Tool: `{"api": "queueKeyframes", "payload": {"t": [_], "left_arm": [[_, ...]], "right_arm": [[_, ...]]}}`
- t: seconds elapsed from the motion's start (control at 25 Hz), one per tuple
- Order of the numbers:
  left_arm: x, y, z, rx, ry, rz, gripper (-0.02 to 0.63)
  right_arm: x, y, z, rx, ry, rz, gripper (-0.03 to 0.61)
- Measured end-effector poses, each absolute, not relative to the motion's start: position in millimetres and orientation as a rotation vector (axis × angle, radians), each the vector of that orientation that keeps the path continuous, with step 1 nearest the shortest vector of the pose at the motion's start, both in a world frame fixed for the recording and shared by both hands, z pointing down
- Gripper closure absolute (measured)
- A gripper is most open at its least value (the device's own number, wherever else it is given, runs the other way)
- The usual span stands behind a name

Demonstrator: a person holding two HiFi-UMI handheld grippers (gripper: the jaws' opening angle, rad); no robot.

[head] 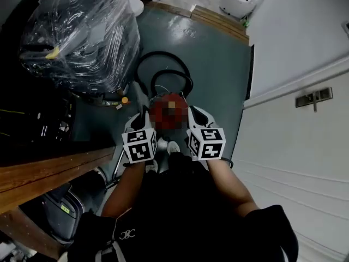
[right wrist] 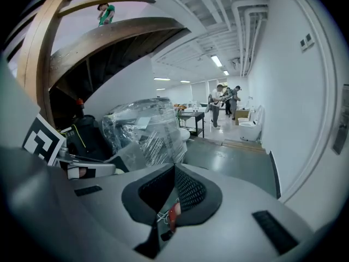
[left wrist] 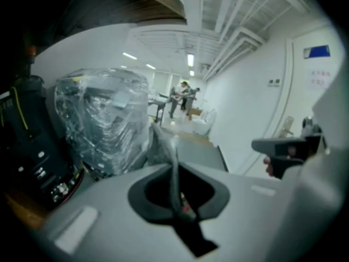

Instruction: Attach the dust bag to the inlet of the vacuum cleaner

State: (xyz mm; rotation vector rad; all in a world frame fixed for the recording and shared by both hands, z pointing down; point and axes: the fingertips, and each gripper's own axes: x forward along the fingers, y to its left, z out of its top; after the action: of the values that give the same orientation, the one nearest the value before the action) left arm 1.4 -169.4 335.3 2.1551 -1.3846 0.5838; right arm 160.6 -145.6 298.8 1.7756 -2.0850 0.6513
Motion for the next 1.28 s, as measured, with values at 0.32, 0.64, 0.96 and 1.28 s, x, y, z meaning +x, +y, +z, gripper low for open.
{"api": "queueKeyframes", "payload": {"t": [0.32,0.64,0.96,1.28], "left_arm": [[-31.7,-165.5,411.9,1.911,-1.556,0.610,0.592],[-62.6,-133.0,535.9,1.705,-1.620,0.659,0.592],[-65.9,-107.3,689.1,1.540,-1.605,0.607,0.592],[-40.2,-75.7,777.1,1.480,-1.501,0.583,0.592]], "right_arm": [[173.5,-180.0,388.5,1.466,-2.084,0.758,0.580],[141.4,-189.0,522.8,1.123,-2.056,0.785,0.580],[144.7,-204.6,691.5,0.959,-1.918,0.641,0.451],[156.0,-205.3,769.5,0.923,-1.809,0.588,0.425]]}}
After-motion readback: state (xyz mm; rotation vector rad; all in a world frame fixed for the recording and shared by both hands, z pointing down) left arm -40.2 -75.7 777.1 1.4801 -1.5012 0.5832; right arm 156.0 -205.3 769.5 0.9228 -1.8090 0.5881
